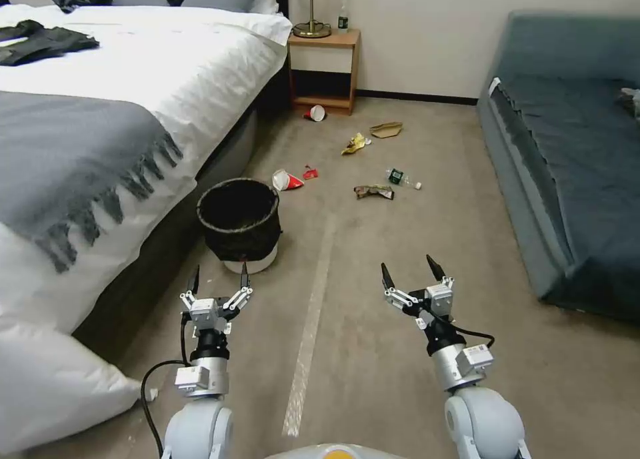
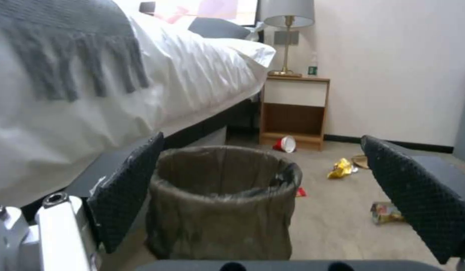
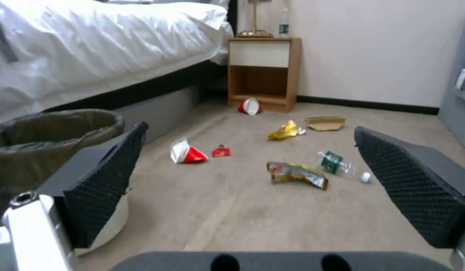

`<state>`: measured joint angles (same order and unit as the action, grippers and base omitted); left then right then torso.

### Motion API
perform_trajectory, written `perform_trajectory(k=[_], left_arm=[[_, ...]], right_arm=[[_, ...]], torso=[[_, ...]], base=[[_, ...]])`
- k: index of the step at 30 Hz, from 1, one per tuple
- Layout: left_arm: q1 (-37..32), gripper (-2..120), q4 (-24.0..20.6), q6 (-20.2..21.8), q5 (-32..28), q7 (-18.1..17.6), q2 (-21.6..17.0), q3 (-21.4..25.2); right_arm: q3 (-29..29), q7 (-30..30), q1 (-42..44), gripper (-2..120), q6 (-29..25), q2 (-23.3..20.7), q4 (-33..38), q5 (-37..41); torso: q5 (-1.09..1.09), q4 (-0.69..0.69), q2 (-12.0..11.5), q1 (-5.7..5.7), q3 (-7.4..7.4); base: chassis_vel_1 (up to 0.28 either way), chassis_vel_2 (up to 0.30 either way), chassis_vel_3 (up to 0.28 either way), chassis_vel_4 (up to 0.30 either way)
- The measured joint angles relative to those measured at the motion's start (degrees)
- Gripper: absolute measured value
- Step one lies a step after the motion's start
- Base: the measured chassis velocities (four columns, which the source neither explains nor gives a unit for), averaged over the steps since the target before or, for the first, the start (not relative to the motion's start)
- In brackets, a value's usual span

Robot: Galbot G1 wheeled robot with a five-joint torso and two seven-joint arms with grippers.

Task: Pick up the trash can from the floor.

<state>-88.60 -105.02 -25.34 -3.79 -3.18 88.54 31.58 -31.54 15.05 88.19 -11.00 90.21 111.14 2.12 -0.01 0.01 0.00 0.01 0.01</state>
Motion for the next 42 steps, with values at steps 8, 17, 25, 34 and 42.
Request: perform_trajectory(k=[8,17,25,34,42], left_arm=[[0.26,97,0.24,0.0,-0.05,-0.12,-0.04,0.0],[0.08,97,-0.06,0.85,-0.13,-1.82,-0.07,-0.23],[-0.28,100,-4.4,6.74,-3.35,-11.44,-0.59,-4.13],[2.08,100,-11.17,21.4,-14.58,-30.48,-0.4,-7.72],[4.33,100,-11.72,28.6,-27.68,-37.88,-0.47,-3.95]], right_arm=[[0.0,0.23,0.3,100,-0.05,0.21,0.01,0.01],[-0.05,0.83,0.09,100,-1.36,0.04,-0.33,0.23],[-0.16,1.09,-0.33,100,-2.54,-0.14,-1.37,0.33],[-0.5,1.33,-0.63,100,-3.85,-0.3,-3.45,0.49],[-0.67,1.66,-0.87,100,-4.48,-0.83,-4.49,1.6]], torso=[[0.03,0.0,0.0,0.0,-0.01],[0.01,0.01,0.0,0.0,0.0],[0.02,0.01,0.0,0.0,0.0],[0.02,0.0,0.0,-0.01,-0.01],[0.01,0.01,0.0,0.0,0.0]], base=[[-0.189,0.184,0.186,-0.189],[-0.187,0.181,0.182,-0.187],[-0.121,0.141,0.123,-0.135],[0.0,0.0,0.0,0.0],[0.0,0.0,0.0,0.0]])
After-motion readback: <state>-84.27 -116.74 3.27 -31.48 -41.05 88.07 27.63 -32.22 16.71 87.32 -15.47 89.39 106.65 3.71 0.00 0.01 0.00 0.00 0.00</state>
